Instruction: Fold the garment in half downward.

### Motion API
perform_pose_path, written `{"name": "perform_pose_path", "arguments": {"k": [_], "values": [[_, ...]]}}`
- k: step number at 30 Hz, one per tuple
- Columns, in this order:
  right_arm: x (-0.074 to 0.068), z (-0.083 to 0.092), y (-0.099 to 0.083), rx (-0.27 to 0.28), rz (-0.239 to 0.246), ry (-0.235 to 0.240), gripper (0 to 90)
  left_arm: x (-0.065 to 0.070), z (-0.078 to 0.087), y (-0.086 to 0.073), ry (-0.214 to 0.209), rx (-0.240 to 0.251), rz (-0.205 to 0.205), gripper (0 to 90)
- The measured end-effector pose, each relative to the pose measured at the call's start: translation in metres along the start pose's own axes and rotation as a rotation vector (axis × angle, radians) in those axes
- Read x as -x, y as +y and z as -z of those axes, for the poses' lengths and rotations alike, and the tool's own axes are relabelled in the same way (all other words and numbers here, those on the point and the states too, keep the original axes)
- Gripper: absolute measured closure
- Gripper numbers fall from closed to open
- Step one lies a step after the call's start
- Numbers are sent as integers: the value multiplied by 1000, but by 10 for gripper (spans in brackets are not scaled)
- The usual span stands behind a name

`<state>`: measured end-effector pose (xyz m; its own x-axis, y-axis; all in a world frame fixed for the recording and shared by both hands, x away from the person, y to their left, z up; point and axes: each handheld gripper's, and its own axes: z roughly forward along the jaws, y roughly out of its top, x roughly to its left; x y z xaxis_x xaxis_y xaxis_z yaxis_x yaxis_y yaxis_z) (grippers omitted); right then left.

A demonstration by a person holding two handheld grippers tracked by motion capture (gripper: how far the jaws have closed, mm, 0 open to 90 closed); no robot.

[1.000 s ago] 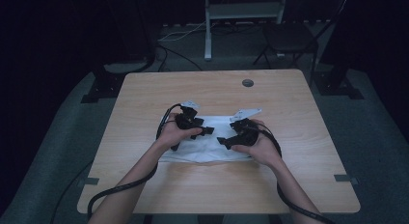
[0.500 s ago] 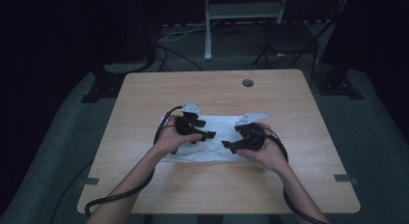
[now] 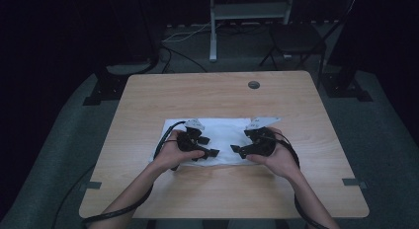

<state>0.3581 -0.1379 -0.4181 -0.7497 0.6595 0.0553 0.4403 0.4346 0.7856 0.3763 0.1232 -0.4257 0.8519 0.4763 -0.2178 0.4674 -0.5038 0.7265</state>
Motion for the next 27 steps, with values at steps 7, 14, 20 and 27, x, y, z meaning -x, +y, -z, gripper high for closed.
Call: {"name": "perform_pose_path", "arguments": {"k": [7,14,20,27], "values": [[-6,-5,-7,-10,3,18,209,12,26,-20,48,17,-48,304],[-6,8,-16,57,-32,-4,207,5,86,-61,184,233,-1,195],[-4,28,-28,137,-79,-64,139,-3,137,-116,346,388,78,196],[-2,53,-45,177,-97,-107,138,-8,161,-144,425,462,126,196]]}}
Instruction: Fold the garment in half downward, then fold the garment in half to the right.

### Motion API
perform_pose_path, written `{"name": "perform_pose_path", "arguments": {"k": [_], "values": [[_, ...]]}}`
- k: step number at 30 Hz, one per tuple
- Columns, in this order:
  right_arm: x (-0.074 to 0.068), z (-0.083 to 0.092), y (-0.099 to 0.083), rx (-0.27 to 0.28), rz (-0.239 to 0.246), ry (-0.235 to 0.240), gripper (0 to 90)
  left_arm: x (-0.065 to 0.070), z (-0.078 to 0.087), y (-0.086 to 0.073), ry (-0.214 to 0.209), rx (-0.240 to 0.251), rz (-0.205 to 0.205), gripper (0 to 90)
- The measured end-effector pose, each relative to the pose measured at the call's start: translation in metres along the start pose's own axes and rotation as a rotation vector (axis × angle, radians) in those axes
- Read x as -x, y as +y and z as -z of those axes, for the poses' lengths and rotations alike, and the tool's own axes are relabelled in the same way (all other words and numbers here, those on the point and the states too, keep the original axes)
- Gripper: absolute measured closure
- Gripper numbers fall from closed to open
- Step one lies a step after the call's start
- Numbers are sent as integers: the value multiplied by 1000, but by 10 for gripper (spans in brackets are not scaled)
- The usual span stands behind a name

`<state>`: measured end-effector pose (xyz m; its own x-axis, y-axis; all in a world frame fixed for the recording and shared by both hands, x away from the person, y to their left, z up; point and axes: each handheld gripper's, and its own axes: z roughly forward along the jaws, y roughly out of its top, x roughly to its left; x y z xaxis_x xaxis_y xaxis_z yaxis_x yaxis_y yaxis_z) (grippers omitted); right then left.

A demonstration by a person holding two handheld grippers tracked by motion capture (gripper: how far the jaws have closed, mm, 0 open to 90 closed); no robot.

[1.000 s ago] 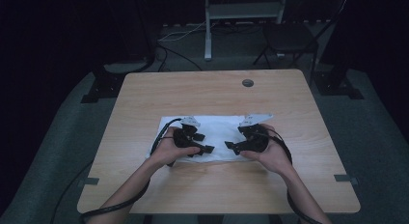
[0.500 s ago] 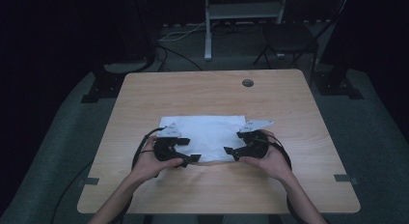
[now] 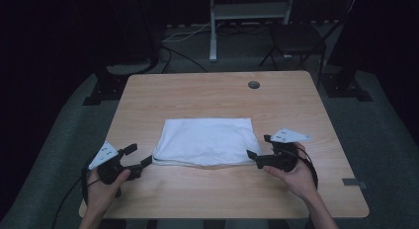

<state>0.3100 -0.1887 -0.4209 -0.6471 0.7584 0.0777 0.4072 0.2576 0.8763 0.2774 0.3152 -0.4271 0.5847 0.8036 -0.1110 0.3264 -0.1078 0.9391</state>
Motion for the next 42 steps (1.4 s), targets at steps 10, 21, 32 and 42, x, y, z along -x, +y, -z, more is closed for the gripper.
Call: {"name": "perform_pose_path", "arguments": {"k": [10,21,32,42], "values": [[9,35,-14,75,-43,-65,137,0,-1,-4,30,24,-16,196],[16,46,-23,89,-67,-90,137,7,-6,-10,22,14,-14,196],[16,47,-23,87,-69,-94,137,7,-6,-10,14,11,-16,196],[25,26,2,71,-62,-70,137,-13,-39,31,-16,-38,28,196]]}}
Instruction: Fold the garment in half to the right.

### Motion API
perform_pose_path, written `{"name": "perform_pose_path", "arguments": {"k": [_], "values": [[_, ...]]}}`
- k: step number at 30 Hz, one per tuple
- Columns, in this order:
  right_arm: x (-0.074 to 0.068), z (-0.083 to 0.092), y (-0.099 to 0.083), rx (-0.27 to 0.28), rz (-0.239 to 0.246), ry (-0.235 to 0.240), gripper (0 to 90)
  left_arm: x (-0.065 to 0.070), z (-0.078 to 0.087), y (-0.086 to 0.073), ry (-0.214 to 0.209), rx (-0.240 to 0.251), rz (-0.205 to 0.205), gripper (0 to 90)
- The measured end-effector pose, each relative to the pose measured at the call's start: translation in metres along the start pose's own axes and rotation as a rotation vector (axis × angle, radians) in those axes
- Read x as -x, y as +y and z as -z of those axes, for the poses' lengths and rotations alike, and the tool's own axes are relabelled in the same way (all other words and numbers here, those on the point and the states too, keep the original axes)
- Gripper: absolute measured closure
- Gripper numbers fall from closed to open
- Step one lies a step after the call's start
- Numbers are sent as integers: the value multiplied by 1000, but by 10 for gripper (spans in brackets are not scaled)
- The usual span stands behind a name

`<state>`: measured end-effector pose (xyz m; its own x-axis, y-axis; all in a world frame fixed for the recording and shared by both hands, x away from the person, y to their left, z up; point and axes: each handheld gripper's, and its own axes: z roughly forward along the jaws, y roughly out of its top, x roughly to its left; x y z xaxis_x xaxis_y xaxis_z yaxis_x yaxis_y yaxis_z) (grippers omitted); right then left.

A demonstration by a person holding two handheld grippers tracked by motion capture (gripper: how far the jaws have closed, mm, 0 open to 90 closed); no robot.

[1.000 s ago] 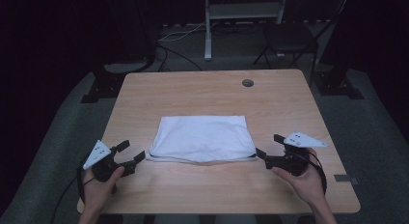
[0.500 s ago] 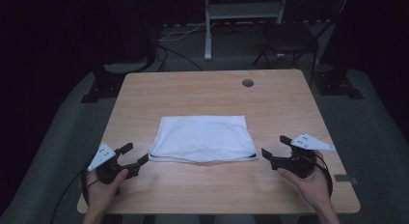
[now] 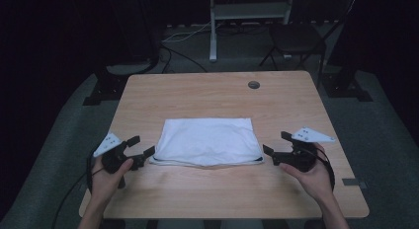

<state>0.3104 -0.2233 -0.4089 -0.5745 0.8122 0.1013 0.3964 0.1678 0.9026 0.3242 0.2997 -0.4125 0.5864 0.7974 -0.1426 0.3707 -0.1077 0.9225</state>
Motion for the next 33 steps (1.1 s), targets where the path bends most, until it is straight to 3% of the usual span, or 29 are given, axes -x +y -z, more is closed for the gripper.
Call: {"name": "perform_pose_path", "arguments": {"k": [5,10,15,17,19,21,26,28,31,33], "values": [[3,-12,9,-2,8,7,137,-15,-23,15,27,-25,24,196],[-2,-27,16,-10,23,27,137,-31,-54,29,24,-91,39,196],[-33,-48,24,-28,86,118,138,-45,-90,44,-19,-164,80,196],[-48,-59,28,-44,123,160,138,-48,-105,50,-5,-205,69,196],[-61,-70,33,-53,152,196,138,-49,-115,53,-18,-238,65,197],[-73,-79,39,-61,179,227,138,-49,-125,55,5,-279,60,197],[-95,-93,50,-78,241,278,138,-50,-137,51,31,-370,40,197],[-101,-96,52,-78,255,292,138,-51,-140,50,44,-374,68,203],[-108,-99,53,-81,261,307,138,-52,-142,47,37,-397,106,339],[-112,-100,52,-88,264,317,138,-52,-144,45,42,-400,113,345]]}}
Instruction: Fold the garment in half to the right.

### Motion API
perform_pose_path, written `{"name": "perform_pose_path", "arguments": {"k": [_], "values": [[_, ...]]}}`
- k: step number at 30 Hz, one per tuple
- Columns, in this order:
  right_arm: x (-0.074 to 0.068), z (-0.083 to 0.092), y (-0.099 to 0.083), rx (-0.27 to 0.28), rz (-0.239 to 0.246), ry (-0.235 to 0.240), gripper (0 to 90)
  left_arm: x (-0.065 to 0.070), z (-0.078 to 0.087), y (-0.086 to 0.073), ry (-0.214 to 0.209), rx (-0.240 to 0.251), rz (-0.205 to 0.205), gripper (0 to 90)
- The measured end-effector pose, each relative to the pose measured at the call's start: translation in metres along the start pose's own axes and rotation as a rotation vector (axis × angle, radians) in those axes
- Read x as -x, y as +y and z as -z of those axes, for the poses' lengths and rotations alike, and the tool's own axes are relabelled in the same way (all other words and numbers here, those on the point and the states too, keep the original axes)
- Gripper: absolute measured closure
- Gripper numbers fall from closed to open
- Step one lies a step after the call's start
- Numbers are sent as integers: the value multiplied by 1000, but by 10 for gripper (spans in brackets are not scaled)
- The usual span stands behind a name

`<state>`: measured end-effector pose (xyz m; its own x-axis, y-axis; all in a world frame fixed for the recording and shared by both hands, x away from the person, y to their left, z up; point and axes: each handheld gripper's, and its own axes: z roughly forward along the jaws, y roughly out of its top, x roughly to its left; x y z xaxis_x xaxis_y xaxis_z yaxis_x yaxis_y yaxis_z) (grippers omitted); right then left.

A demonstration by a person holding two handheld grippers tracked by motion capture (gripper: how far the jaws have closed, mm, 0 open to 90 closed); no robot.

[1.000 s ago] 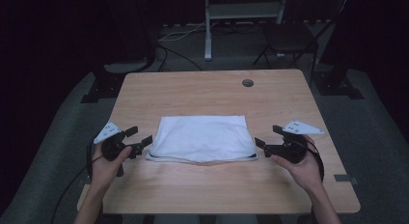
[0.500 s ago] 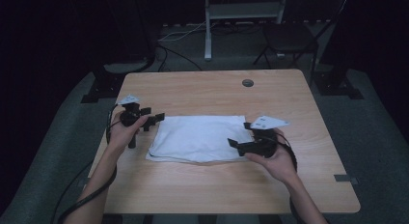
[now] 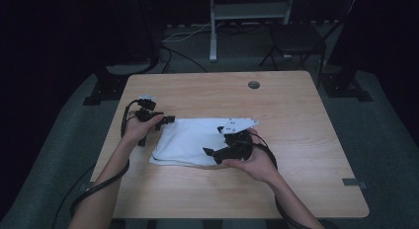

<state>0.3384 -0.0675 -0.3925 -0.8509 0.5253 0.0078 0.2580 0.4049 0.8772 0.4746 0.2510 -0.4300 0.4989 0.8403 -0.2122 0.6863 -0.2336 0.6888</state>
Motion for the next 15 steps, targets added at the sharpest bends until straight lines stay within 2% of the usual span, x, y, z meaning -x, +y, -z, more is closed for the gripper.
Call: {"name": "perform_pose_path", "arguments": {"k": [2,4,6,9,13,15], "values": [[-2,-4,1,-9,10,11,138,1,0,1,-5,-6,9,350],[-4,-9,2,-18,19,22,138,2,-1,1,-17,-8,9,414],[-7,-17,5,-28,31,34,138,5,-2,2,-51,-17,20,443],[-11,-27,9,-34,37,57,138,7,-1,1,-31,-24,10,497],[-17,-38,10,-45,43,80,137,4,2,-1,-23,-24,24,562],[-19,-42,10,-51,41,88,138,4,3,-3,-30,-24,17,595]]}}
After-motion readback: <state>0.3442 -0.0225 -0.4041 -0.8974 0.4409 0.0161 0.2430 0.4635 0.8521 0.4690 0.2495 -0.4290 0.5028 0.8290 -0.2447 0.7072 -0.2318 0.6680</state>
